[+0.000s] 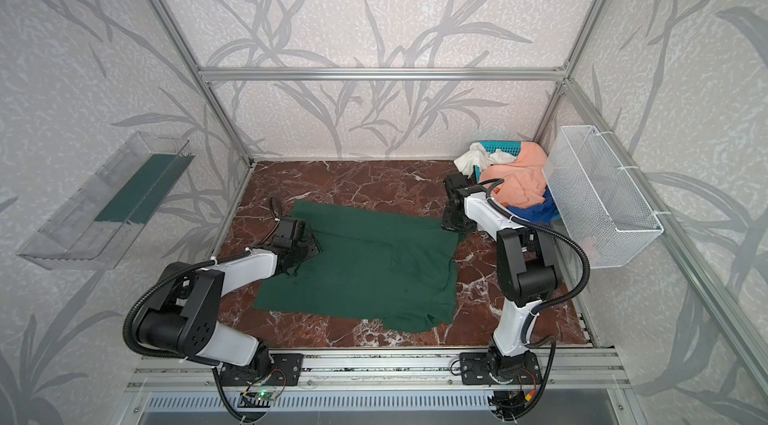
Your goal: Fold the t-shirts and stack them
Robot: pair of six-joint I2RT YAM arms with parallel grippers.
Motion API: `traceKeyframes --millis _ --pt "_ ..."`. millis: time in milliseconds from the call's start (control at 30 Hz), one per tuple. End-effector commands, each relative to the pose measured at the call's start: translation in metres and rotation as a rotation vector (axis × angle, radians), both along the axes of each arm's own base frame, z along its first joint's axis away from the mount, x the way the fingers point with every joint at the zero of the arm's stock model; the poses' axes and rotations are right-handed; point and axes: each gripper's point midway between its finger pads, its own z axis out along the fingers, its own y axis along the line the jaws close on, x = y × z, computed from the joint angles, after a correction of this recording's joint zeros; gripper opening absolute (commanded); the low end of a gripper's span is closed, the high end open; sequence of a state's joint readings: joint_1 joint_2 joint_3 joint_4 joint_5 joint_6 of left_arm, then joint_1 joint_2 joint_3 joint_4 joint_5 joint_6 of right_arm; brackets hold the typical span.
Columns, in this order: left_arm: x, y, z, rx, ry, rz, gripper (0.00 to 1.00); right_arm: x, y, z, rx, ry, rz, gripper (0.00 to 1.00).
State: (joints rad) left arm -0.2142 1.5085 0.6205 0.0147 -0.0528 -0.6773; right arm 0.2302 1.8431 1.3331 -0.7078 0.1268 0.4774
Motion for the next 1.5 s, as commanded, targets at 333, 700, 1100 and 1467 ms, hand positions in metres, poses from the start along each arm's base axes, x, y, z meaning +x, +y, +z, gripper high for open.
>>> traceKeyframes --millis 333,700,1100,1467 --pt "-0.039 0.007 -0.041 0.016 0.190 0.030 0.64 0.024 -0.019 -0.004 -0.030 -0.014 -0.036 0.00" --pt "-0.038 0.005 -0.047 0.008 0.208 0.025 0.64 0.025 -0.021 -0.013 0.000 0.016 -0.044 0.00" --pt "-0.037 0.007 -0.040 0.016 0.187 0.031 0.70 0.021 -0.011 0.026 0.048 -0.049 0.022 0.43" --pt "-0.036 0.006 -0.043 0.007 0.192 0.029 0.70 0.040 -0.010 0.021 0.017 -0.026 0.058 0.38"
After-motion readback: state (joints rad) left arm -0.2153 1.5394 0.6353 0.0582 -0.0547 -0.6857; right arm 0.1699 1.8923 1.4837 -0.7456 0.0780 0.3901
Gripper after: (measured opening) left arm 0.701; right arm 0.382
